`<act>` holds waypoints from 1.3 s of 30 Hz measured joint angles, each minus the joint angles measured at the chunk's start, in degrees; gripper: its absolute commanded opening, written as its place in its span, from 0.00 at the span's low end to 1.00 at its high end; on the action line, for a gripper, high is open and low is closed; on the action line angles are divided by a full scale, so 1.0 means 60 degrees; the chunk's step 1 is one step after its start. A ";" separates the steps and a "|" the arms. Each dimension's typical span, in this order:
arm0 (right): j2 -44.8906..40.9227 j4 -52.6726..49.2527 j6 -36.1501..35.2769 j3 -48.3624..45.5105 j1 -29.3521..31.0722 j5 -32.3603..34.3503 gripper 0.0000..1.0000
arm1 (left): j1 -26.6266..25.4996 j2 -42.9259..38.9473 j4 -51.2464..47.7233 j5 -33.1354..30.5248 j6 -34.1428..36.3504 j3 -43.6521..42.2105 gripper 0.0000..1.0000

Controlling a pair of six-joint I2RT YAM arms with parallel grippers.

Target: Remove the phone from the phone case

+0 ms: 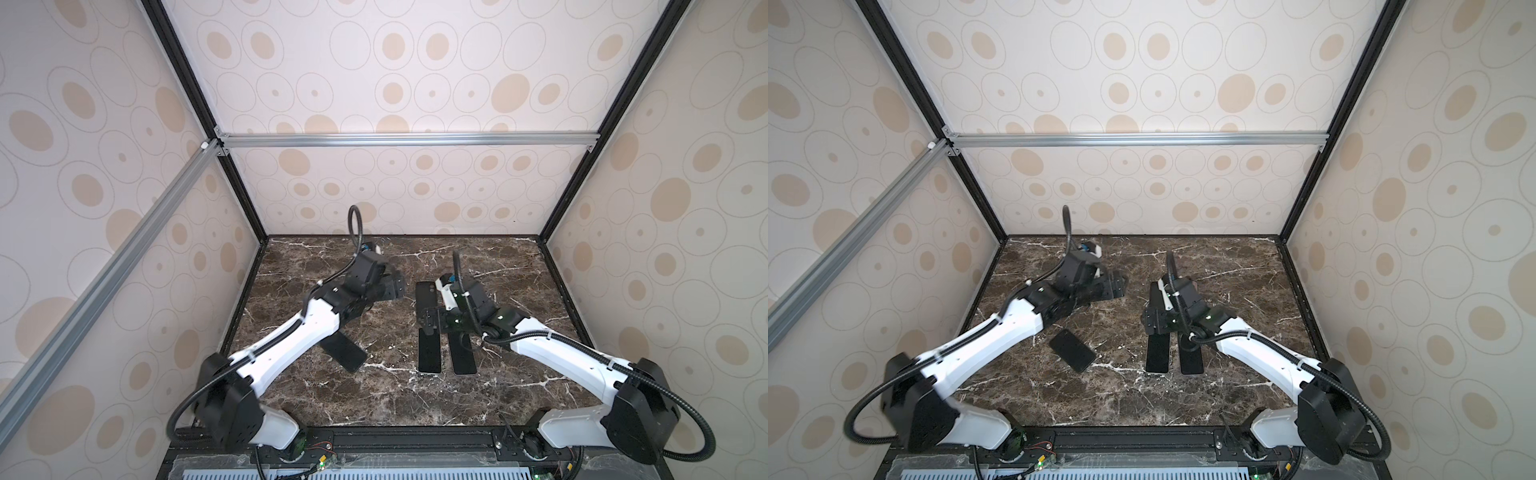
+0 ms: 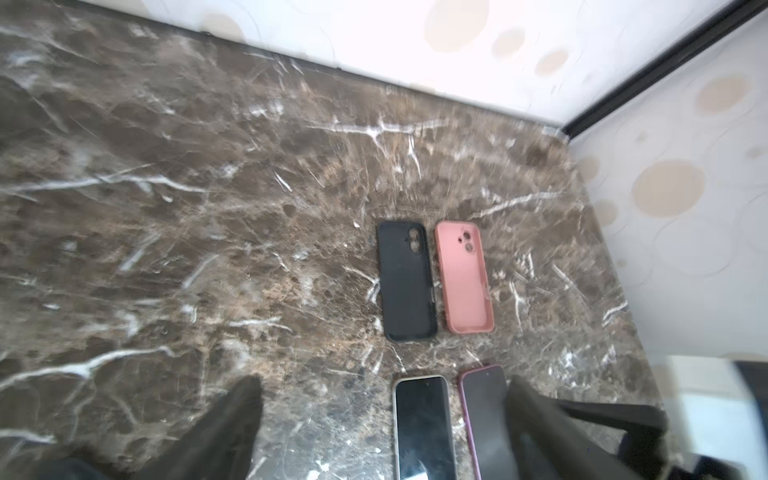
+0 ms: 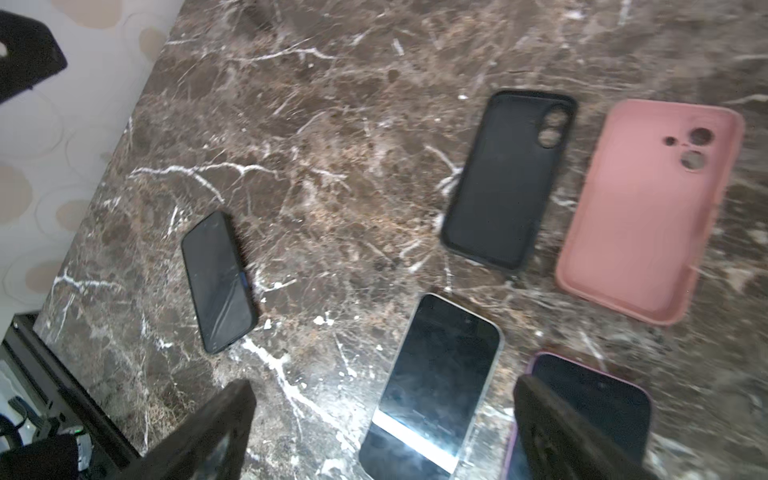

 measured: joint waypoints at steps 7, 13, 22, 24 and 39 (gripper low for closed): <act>0.1967 0.0867 -0.0433 0.0707 0.2368 0.0557 1.00 | 0.0765 -0.3701 0.0211 -0.0929 -0.0073 -0.3483 0.99; 0.3759 0.0987 -0.0984 0.2091 0.3504 0.0878 1.00 | 0.2076 -0.5453 0.0102 -0.0947 -0.0047 -0.4637 0.99; 0.5839 0.0557 -0.1665 0.4135 0.4113 0.1402 1.00 | 0.4907 -0.5971 0.0280 0.1071 -0.0029 -0.5694 0.99; 0.6171 0.0382 -0.1741 0.4433 0.4113 0.1468 1.00 | 0.5610 -0.5941 0.0444 0.1698 -0.0051 -0.5923 0.99; 0.8072 -0.0820 -0.1971 0.6466 0.4084 0.1395 1.00 | 0.9133 -0.5370 0.1807 0.5417 -0.0350 -0.6889 0.99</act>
